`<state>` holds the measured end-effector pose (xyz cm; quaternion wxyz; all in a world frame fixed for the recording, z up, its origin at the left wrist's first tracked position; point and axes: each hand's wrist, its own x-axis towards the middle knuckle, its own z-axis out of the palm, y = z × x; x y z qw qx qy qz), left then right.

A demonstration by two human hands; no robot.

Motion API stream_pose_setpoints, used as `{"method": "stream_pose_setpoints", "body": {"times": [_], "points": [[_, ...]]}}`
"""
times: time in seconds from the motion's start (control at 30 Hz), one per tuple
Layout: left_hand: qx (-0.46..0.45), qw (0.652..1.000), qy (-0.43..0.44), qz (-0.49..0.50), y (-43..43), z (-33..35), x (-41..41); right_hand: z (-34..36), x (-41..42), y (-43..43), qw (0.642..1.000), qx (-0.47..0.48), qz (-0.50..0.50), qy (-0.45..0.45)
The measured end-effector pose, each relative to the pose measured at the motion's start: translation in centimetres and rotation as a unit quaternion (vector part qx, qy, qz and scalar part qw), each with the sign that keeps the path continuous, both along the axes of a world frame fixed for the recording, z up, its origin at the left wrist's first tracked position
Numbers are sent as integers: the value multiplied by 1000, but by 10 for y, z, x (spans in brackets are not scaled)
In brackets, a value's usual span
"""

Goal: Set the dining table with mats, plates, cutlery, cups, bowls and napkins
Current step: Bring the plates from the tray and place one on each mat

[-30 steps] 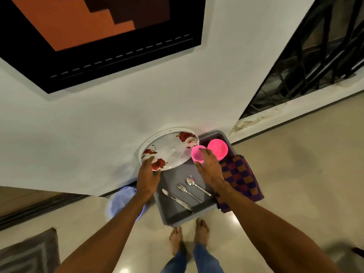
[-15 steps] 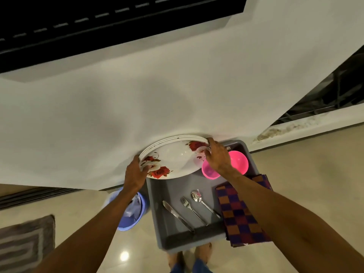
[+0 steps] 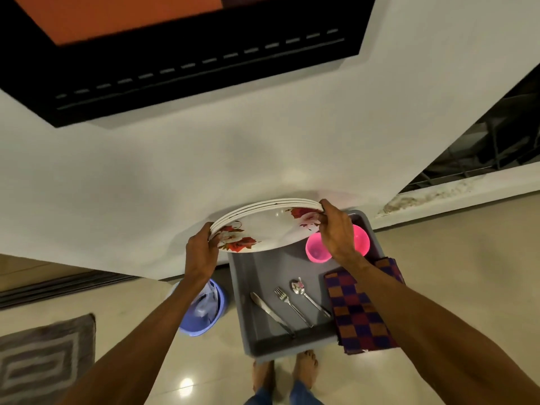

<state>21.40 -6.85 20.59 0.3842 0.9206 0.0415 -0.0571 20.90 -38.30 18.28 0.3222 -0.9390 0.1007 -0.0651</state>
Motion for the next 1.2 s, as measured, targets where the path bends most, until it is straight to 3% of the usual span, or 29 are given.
{"method": "stream_pose_setpoints", "body": {"times": [0.3,0.47,0.63,0.73,0.9,1.03,1.2], "points": [[-16,986,-131,-100,24,114,-16,121,-78,22,993,-36,-90,-71],[-96,974,-135,-157,39,151,-37,160,-153,47,980,55,-150,-120],[-277,935,-45,-217,28,170,-94,173,-259,75,956,127,-247,-99],[-322,913,27,-249,11,172,-139,165,-339,88,941,130,-303,-77],[-302,886,99,-337,-18,167,-226,151,-475,116,883,170,-430,-82],[-276,852,158,-417,-39,162,-304,149,-590,152,844,167,-490,-140],[-243,811,196,-494,-55,170,-426,169,-728,209,763,162,-591,-207]]}}
